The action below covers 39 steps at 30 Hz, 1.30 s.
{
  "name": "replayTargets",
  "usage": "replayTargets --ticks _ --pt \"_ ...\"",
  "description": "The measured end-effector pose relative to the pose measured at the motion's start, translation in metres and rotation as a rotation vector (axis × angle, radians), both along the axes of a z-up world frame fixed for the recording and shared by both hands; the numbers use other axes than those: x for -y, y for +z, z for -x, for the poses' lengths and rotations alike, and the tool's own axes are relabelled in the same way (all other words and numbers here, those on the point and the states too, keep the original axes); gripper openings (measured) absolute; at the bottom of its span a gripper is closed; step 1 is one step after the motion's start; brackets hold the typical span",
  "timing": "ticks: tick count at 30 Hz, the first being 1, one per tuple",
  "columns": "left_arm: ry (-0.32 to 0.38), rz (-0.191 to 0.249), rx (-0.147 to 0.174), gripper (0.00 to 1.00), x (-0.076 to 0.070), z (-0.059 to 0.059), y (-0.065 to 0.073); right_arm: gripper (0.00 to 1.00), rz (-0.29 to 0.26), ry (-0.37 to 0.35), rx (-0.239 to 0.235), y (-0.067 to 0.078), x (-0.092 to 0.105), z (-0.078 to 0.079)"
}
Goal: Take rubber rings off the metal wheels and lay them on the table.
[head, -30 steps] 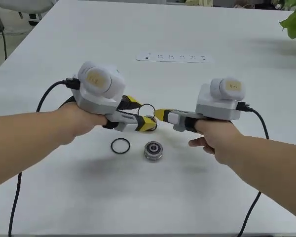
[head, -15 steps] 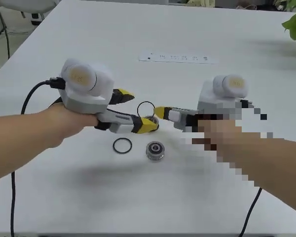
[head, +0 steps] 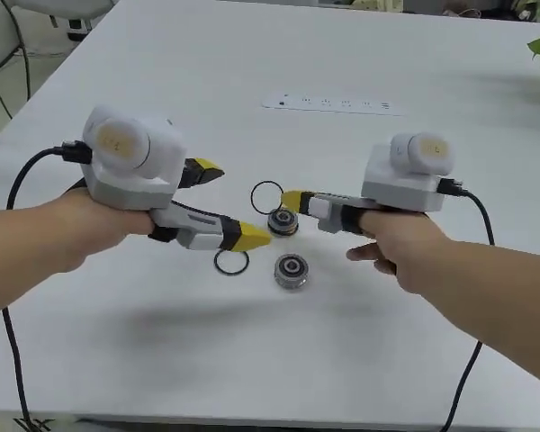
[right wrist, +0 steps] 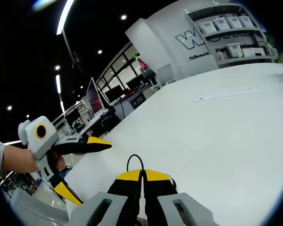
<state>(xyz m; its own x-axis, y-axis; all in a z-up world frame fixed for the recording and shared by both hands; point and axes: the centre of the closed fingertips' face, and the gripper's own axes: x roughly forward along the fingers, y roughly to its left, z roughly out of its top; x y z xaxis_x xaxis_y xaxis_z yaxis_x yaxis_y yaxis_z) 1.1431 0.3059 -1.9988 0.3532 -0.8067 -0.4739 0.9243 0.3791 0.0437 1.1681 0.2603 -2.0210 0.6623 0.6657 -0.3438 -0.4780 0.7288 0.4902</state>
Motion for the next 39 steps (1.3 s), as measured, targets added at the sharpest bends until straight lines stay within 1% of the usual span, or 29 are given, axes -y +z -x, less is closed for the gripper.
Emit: replayTargets --ticks 7,9,12,18,25,39 --pt "0.022 -0.003 0.001 0.74 -0.015 0.000 0.000 0.00 0.004 0.024 -0.003 -0.002 -0.011 0.001" --pt "0.026 0.001 -0.004 0.74 -0.017 0.000 0.000 0.00 0.006 0.031 -0.005 -0.003 -0.014 0.001" --pt "0.030 -0.006 -0.004 0.75 -0.021 0.001 -0.001 0.00 0.009 0.043 -0.010 -0.005 -0.019 0.003" --pt "0.037 -0.012 -0.005 0.76 -0.027 0.002 -0.004 0.00 0.014 0.061 -0.019 -0.009 -0.027 0.004" --pt "0.047 -0.014 -0.008 0.76 -0.033 0.003 -0.004 0.00 0.034 0.084 -0.027 -0.015 -0.037 0.007" --pt "0.056 -0.019 -0.020 0.77 -0.039 0.003 -0.007 0.00 0.095 0.108 -0.039 -0.027 -0.043 0.009"
